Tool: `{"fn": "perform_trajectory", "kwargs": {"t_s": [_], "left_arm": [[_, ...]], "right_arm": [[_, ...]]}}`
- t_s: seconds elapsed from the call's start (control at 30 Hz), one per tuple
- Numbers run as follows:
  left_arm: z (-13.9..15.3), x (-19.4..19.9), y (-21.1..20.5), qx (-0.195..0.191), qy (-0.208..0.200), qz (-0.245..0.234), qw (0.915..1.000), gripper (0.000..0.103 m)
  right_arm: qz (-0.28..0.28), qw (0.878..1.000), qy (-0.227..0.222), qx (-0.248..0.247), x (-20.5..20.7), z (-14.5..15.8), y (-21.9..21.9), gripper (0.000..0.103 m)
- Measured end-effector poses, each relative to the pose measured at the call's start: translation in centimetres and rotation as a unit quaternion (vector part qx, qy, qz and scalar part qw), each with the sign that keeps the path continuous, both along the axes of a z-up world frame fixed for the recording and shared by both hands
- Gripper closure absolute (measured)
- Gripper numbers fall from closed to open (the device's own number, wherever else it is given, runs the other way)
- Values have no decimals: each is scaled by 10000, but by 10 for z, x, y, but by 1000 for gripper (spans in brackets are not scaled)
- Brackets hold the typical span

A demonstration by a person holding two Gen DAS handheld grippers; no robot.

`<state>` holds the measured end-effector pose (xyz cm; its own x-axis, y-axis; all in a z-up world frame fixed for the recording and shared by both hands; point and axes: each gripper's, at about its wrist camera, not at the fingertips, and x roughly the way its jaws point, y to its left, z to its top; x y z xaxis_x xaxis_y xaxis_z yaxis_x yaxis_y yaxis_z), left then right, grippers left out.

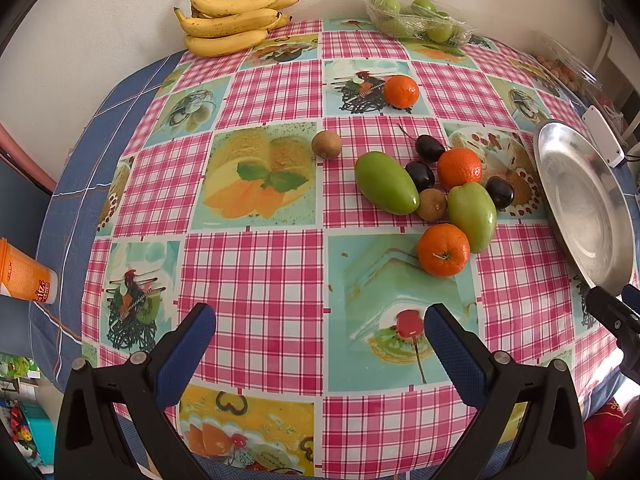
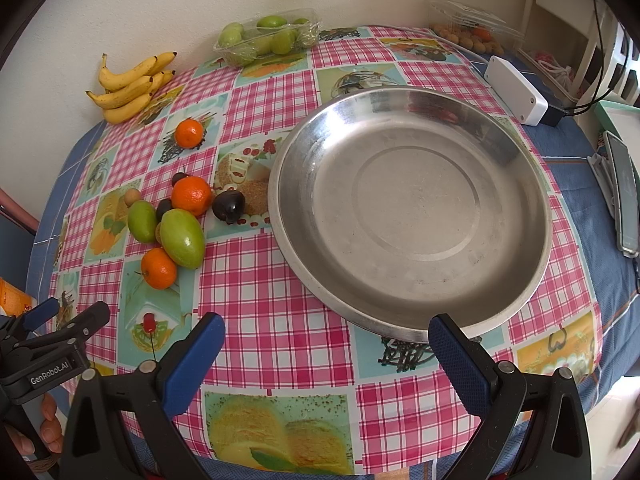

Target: Organize fruits

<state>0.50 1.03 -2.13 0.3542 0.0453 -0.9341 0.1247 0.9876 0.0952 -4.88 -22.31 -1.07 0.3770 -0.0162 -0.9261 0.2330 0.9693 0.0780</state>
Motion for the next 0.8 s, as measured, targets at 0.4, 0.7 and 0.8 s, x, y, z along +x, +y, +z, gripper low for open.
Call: {"fn": "perform_trajectory", "kwargs": {"t_s": [0.4,0.7,0.8], "left_arm": [[4,-1,4,-165,-194,93,9996,0],[14,23,18,-506,-462,665,9954,0],[16,35,22,-721,-463,801,9931,0]], "right_arm": [[389,9971,-324,571,10,6,16,0],[630,9919,-526,973,41,5,41,0],[694,9911,-481,1029,50,1,50,0]]}}
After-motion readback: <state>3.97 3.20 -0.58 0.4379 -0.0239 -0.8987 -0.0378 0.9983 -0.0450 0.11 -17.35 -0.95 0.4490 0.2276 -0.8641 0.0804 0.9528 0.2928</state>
